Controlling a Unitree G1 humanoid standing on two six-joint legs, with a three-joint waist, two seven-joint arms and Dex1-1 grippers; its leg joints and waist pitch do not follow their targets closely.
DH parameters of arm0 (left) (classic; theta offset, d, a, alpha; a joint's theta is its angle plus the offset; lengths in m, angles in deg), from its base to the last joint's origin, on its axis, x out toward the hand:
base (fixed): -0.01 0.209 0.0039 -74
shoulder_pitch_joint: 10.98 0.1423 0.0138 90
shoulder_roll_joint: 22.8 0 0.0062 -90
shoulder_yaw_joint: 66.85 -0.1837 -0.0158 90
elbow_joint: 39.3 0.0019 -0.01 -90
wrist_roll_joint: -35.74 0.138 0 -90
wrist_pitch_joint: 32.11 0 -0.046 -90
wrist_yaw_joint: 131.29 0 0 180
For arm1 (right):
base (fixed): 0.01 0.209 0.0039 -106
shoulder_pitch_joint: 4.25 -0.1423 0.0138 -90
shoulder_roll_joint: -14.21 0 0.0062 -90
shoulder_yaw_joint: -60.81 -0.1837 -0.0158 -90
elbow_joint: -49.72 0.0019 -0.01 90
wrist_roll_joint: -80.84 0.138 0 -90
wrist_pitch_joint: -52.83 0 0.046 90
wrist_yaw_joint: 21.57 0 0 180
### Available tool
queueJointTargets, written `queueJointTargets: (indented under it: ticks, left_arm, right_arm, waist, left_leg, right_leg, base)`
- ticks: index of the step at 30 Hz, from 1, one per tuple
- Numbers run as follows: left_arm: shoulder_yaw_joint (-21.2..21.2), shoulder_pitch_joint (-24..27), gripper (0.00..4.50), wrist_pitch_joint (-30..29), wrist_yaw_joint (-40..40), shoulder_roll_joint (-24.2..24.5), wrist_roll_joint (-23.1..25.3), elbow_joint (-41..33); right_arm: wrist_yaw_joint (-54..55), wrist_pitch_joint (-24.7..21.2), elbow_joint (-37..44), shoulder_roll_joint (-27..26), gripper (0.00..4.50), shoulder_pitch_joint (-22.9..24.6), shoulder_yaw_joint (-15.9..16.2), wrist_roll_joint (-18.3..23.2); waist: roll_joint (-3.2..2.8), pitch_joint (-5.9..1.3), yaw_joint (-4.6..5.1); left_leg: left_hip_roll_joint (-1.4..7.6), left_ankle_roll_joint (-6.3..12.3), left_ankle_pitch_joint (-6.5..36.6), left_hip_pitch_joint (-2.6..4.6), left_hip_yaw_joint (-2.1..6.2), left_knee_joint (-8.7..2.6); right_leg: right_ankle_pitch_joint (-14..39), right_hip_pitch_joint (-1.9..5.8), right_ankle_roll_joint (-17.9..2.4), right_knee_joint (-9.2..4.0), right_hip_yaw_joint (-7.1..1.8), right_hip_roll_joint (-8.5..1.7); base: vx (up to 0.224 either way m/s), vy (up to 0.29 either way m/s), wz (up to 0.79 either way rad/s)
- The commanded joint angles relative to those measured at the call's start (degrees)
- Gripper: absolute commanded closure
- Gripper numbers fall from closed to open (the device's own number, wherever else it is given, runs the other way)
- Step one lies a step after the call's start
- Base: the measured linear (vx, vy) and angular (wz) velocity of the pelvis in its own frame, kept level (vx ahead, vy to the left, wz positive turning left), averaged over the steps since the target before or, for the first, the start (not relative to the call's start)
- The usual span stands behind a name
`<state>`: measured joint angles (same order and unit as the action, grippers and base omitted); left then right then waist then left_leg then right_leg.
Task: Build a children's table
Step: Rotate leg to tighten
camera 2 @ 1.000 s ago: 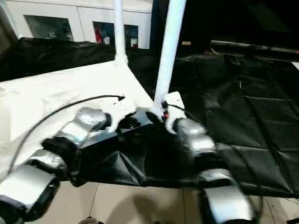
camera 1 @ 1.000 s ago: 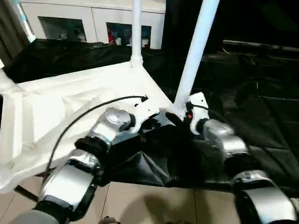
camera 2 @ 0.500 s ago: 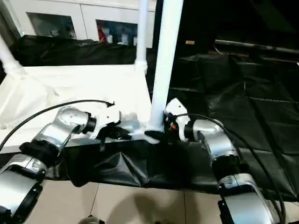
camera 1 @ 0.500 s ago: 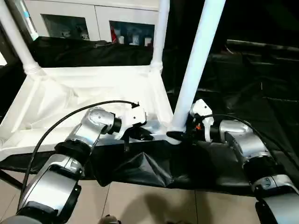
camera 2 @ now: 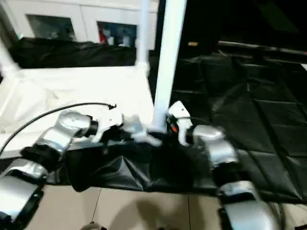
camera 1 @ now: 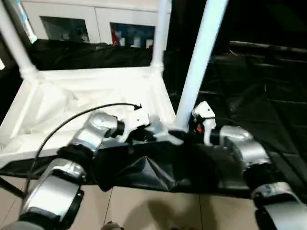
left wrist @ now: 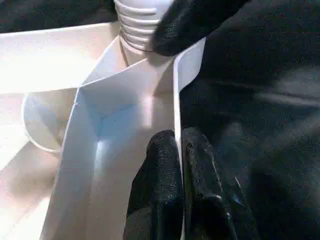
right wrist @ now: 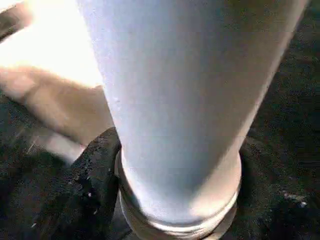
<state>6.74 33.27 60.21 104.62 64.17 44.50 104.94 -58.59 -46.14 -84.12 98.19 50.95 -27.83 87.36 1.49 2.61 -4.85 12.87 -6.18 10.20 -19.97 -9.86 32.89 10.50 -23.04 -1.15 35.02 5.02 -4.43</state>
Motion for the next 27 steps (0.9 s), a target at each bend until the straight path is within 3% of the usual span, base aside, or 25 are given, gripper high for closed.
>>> queueJointTargets:
  ticks: [1, 4, 5, 7, 8, 10, 11, 13, 15, 17, 20, 23, 27]
  left_arm:
    - [0.14, -1.45, 4.5, -2.42, -6.74, -3.3, 1.02, 1.98]
    - [0.63, -2.59, 4.5, -4.02, -11.38, -6.18, 1.02, 3.12]
    - [0.55, -2.84, 4.5, -4.26, -12.0, -7.19, 1.0, 3.25]
    - [0.3, -3.24, 4.5, -4.14, -12.6, -9.18, 1.09, 3.28]
    - [0.17, -3.35, 4.5, -4.1, -11.84, -10.26, 0.81, 3.06]
    - [0.01, -3.37, 4.5, -3.57, -11.41, -10.24, 0.79, 3.1]
    - [-0.12, -3.52, 4.5, -2.73, -11.27, -10.04, 1.0, 3.64]
    - [-0.26, -3.36, 4.5, -1.93, -10.69, -9.53, 1.08, 3.64]
    - [-0.54, -2.83, 4.5, -0.79, -8.99, -8.25, 1.02, 3.33]
    - [-0.72, -2.03, 4.5, 0.33, -6.03, -6.53, 0.83, 2.57]
    - [-0.88, -1.09, 4.5, 1.73, -1.5, -4.48, 0.21, 1.43]
    - [-1.56, 0.1, 4.5, 3.78, 4.91, -1.95, -0.49, -0.15]
    - [-2.07, 0.93, 4.5, 4.71, 11.16, 0.67, -1.26, -1.55]
  right_arm:
    - [14.03, -3.3, -6.11, -2.19, 1.73, -0.59, -3.57, 0.12]
    - [21.19, -2.88, -8.3, -4.88, 1.73, -1.74, -5.97, 1.25]
    - [22.71, -2.65, -8.87, -5.97, 1.73, -2.3, -6.42, 1.54]
    - [24.97, -1.05, -9.75, -7.83, 1.73, -3.38, -5.49, 0.14]
    - [23.31, 0.96, -9.71, -8.76, 1.73, -3.86, -3.41, -1.51]
    - [22.13, 1.62, -9.38, -9.05, 1.73, -3.93, -3.39, -1.21]
    - [21.78, 2.57, -9.57, -9.31, 1.17, -4.34, -3.68, -1.11]
    - [21.02, 3.35, -9.51, -9.02, 1.03, -4.52, -3.45, -1.28]
    - [18.64, 4.54, -9.01, -7.93, 0.82, -4.65, -2.54, -1.8]
    - [12.11, 5.64, -7.55, -5.28, 0.82, -4.17, -0.53, -2.68]
    - [4.72, 5.79, -5.43, -2.34, 0.82, -3.1, 0.96, -2.47]
    - [-3.95, 6.77, -2.37, 1.79, 0.82, -1.45, 2.9, -2.26]
    - [-15.1, 6.04, 2.23, 6.42, 0.82, 0.84, 4.75, -0.56]
  waist:
    - [-0.13, -3.05, 0.33]
    - [-0.11, -3.11, 0.27]
    - [-0.51, -3.15, 0.16]
    - [-0.29, -3.27, 0.21]
    - [-0.31, -3.31, 0.15]
    - [-0.29, -3.4, 0.09]
    - [-0.29, -3.4, 0.09]
    - [-0.28, -3.36, 0.09]
    - [-0.25, -3.41, -0.03]
    - [-0.06, -3.44, -0.11]
    - [0.17, -3.46, -0.18]
    - [0.07, -3.57, -0.27]
    - [-0.1, -3.59, -0.5]
  left_leg:
    - [0.34, -0.3, 13.7, 0.42, -0.17, -3.84]
    - [0.26, -0.19, 14.0, 0.57, -0.3, -3.72]
    - [0.16, 0.01, 14.01, 0.46, -0.17, -3.77]
    - [0.2, 0.38, 13.69, 0.3, -0.22, -3.77]
    - [0.18, 0.49, 13.52, 0.25, -0.22, -3.76]
    - [0.18, 0.84, 12.67, 0.07, -0.23, -3.73]
    - [0.17, 1.15, 12.48, 0.0, -0.28, -3.71]
    - [0.16, 1.44, 12.68, 0.1, -0.3, -3.71]
    - [0.17, 1.72, 12.8, 0.17, -0.38, -3.64]
    - [0.14, 2.62, 11.59, -0.29, -0.31, -3.59]
    - [0.15, 3.37, 10.64, -0.35, -0.38, -3.5]
    - [0.24, 4.39, 8.54, -0.5, -0.47, -3.34]
    - [0.55, 4.89, 8.73, -0.22, -0.57, -3.28]
  right_leg:
    - [21.02, 2.55, -8.82, -5.33, -2.83, -3.63]
    - [21.0, 2.38, -8.59, -5.6, -2.93, -3.69]
    - [20.64, 2.57, -8.46, -5.58, -2.84, -3.62]
    - [18.2, 2.53, -8.81, -5.38, -2.88, -3.54]
    - [17.67, 2.61, -8.92, -5.34, -2.86, -3.53]
    - [15.2, 2.84, -9.36, -5.05, -2.91, -3.51]
    - [14.23, 2.89, -9.61, -4.96, -2.93, -3.51]
    - [14.69, 2.87, -9.66, -5.05, -2.92, -3.55]
    - [14.57, 2.8, -9.94, -5.08, -2.95, -3.56]
    - [13.4, 3.2, -9.88, -4.85, -2.88, -3.62]
    - [12.28, 3.41, -10.28, -4.76, -2.91, -3.6]
    - [8.27, 3.49, -11.47, -4.25, -2.98, -3.55]
    - [6.86, 3.51, -12.78, -4.05, -2.87, -3.42]
  base:
    - [0.0, 0.0, 0.0]
    - [0.0, 0.0, 0.0]
    - [0.0, 0.0, 0.0]
    - [0.0, 0.0, 0.0]
    - [0.0, 0.0, 0.0]
    - [0.0, 0.0, 0.0]
    - [0.0, 0.0, 0.0]
    - [0.0, 0.0, 0.0]
    - [0.0, 0.0, 0.0]
    - [0.0, 0.0, 0.0]
    - [0.0, 0.0, 0.0]
    - [0.0, 0.0, 0.0]
    - [0.0, 0.0, 0.0]
